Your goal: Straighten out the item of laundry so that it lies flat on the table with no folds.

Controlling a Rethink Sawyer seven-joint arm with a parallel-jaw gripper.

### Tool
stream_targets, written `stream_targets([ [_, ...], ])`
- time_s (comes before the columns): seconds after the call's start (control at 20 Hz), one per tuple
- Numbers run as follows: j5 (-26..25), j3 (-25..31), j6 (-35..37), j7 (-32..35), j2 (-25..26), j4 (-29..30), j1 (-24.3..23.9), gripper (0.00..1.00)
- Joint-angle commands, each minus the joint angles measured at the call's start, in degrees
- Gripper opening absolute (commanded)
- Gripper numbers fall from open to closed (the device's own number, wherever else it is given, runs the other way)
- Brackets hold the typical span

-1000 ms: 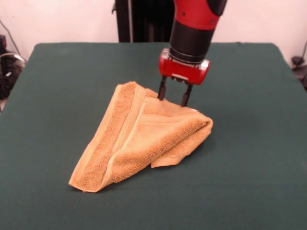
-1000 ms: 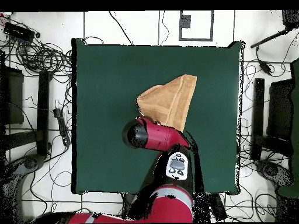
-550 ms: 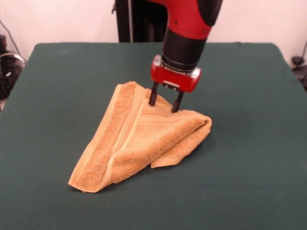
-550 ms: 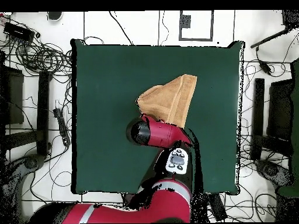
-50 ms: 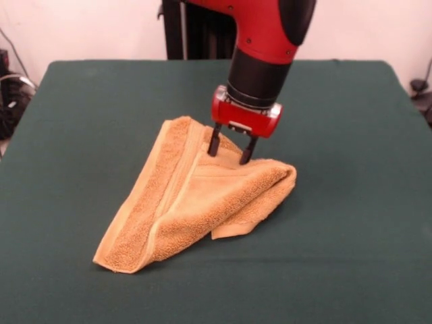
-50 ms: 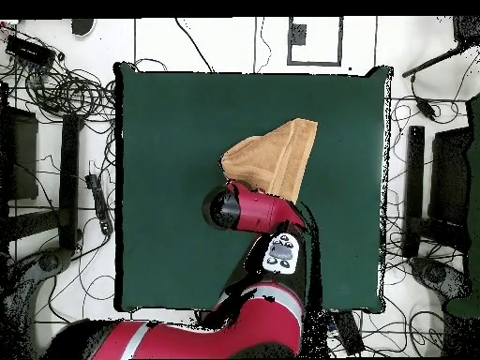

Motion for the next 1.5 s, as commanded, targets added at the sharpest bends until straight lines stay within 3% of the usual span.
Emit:
stream_targets([
  [0.05, 0.32, 5.93, 1.27, 5.98, 5.6, -3.1, -2.26, 1.0],
  [0.45, -1.42, 3.78, 0.37, 6.03, -0.51, 1.46, -2.23, 1.0],
  [0.8, -3.24, 2.07, -5.52, 5.47, 6.38, -5.3, -2.97, 1.0],
  [1.5, -6.51, 2.21, -9.86, 5.02, 11.61, -11.73, -4.83, 1.0],
])
